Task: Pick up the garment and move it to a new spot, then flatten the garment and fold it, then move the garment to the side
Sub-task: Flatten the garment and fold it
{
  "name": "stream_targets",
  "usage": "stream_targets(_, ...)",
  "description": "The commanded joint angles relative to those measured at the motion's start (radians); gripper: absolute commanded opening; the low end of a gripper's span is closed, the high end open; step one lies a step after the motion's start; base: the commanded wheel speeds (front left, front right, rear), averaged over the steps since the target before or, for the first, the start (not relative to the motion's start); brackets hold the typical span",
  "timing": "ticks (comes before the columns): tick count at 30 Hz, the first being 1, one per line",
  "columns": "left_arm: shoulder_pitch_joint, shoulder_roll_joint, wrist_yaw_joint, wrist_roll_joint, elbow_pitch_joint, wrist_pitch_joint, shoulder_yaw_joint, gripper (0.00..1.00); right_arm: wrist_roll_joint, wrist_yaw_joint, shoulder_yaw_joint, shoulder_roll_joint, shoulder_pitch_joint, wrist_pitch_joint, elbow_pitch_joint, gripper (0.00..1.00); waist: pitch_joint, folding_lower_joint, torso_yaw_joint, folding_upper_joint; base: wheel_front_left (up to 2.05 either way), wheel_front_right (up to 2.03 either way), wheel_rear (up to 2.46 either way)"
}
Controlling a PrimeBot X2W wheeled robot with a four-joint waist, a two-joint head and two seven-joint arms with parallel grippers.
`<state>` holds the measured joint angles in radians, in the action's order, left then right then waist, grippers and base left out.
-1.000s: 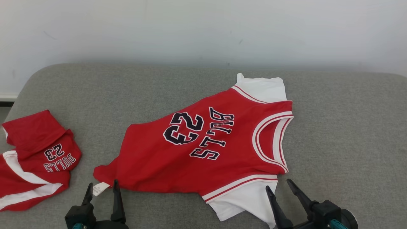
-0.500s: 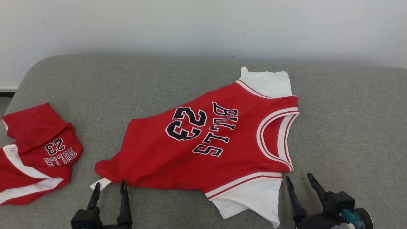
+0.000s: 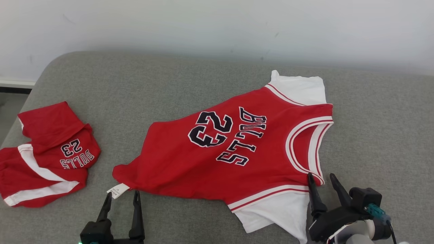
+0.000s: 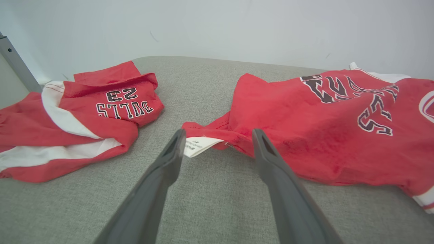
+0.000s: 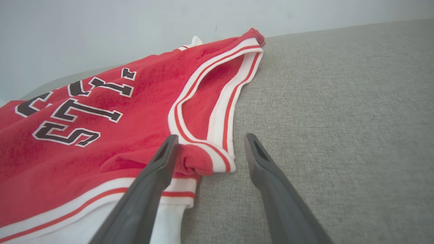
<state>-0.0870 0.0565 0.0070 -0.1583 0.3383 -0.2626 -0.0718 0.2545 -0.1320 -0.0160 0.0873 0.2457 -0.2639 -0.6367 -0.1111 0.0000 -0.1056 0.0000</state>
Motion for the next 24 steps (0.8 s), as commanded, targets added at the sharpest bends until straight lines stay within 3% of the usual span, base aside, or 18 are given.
stream_targets(1,-0.005,-0.002,-0.008,0.010,-0.002,-0.003,0.001,1.00,-0.011,0.003,0.001,0.004,0.014,0.000,-0.012,1.00,-0.003,0.0000,-0.006,0.0000,0.00,0.00,0.00)
stream_targets(9,-0.013,-0.006,-0.017,0.018,0.002,-0.003,-0.003,1.00,-0.117,0.003,0.051,0.013,0.119,0.001,-0.226,0.99,-0.016,0.0000,-0.034,0.0000,0.00,0.00,0.00)
stream_targets(12,-0.019,-0.006,-0.018,0.016,0.002,-0.003,-0.004,1.00,-0.144,0.003,0.059,0.014,0.150,0.001,-0.291,0.00,-0.025,0.0000,-0.041,0.0000,0.00,0.00,0.00)
stream_targets(17,-0.019,-0.007,-0.010,0.000,-0.004,-0.003,-0.004,1.00,-0.170,0.003,0.071,0.046,0.197,0.003,-0.302,0.00,-0.038,0.0000,-0.038,0.0000,0.00,0.00,0.00)
stream_targets(24,-0.036,-0.006,-0.010,-0.011,-0.001,-0.003,-0.022,1.00,-0.216,0.003,0.170,0.149,0.239,0.000,-0.263,0.00,-0.056,0.0000,-0.020,0.0000,0.00,0.00,0.00)
